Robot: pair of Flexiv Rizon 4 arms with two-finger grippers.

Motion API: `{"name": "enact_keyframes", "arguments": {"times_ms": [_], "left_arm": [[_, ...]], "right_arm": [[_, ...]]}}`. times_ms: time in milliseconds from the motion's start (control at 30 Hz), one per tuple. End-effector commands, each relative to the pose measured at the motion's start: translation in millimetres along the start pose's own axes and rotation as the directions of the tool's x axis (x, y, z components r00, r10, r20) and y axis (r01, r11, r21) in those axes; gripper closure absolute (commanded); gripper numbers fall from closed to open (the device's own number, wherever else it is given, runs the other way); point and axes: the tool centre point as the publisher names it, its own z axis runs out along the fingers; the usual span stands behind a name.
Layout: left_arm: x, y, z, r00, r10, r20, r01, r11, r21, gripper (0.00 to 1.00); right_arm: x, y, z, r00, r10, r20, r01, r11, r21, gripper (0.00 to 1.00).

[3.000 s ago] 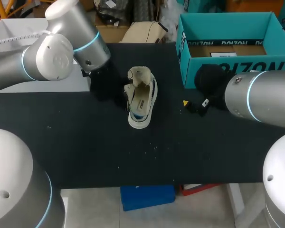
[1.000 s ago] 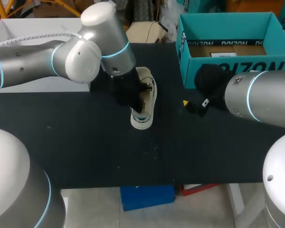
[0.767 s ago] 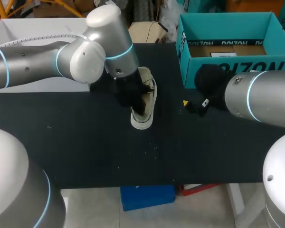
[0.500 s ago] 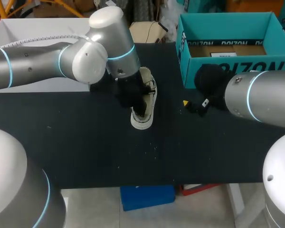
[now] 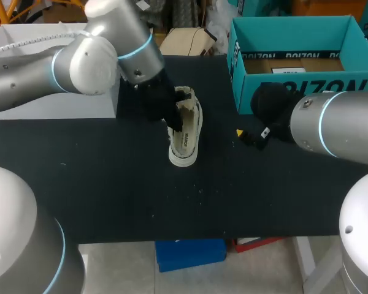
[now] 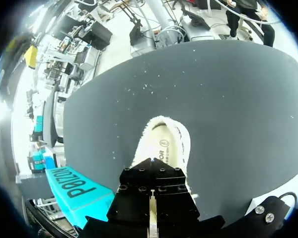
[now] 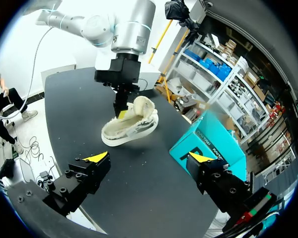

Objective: Take the shoe out of the shoebox, open the shoe tongue, remove and reinsert the insole, then place the shoe into the shoebox

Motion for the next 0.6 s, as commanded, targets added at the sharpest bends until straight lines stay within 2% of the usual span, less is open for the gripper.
{"name": "enact_keyframes", "arguments": {"times_ms": [33, 200, 267, 300, 600], "left_arm": [[21.1, 0.3, -44.0, 0.994, -0.037, 0.107, 0.044, 0.997, -0.063, 1.0], [28.3, 23.2, -74.8, 0.989, -0.087, 0.119, 0.107, 0.98, -0.167, 1.0], [32.4, 36.1, -83.7, 0.979, -0.112, 0.169, 0.141, 0.975, -0.173, 1.0], [34.9, 43.4, -87.5, 0.981, -0.119, 0.152, 0.148, 0.97, -0.193, 1.0], [41.5, 104.2, -99.3, 0.975, -0.185, 0.127, 0.212, 0.945, -0.25, 1.0]], "right_arm": [[0.9, -0.8, 0.7, 1.0, 0.001, 0.001, -0.001, 1.0, -0.001, 0.0], [0.9, -0.8, 0.7, 1.0, 0.001, 0.001, -0.001, 1.0, -0.001, 0.0], [0.9, -0.8, 0.7, 1.0, 0.001, 0.001, -0.001, 1.0, -0.001, 0.0], [0.9, -0.8, 0.7, 1.0, 0.001, 0.001, -0.001, 1.0, -0.001, 0.0], [0.9, -0.8, 0.7, 1.0, 0.001, 0.001, -0.001, 1.0, -0.001, 0.0]]}}
